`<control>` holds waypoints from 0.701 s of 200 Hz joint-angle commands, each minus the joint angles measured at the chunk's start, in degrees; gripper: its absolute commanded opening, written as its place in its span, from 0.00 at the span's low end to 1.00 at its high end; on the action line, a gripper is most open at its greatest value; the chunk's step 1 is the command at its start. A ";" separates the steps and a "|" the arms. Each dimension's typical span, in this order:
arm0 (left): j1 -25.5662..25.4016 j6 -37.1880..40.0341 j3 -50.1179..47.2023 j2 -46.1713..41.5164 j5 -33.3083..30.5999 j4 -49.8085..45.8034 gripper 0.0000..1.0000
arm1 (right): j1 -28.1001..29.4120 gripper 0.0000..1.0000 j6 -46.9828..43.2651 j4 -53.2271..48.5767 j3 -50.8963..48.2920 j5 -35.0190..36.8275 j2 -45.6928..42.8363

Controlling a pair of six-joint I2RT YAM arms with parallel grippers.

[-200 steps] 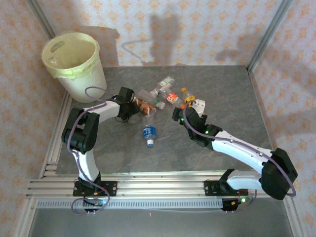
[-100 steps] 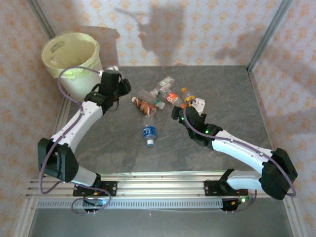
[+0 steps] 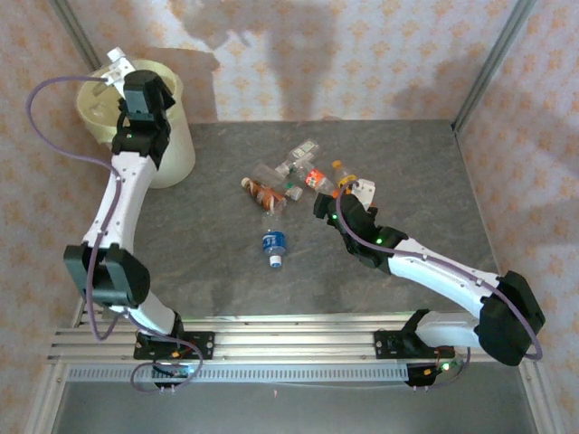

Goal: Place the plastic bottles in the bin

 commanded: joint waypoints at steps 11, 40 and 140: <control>2.79 -8.17 8.83 5.01 -3.14 2.72 0.50 | -0.50 0.99 0.22 0.23 1.67 0.21 -0.37; 4.77 -13.99 16.57 11.47 -4.13 -1.10 0.50 | -0.50 0.99 0.27 -0.70 1.83 0.23 -0.43; 9.39 -27.28 55.96 36.97 -6.00 -25.99 0.63 | -0.94 0.99 -0.93 -1.70 4.04 0.18 1.37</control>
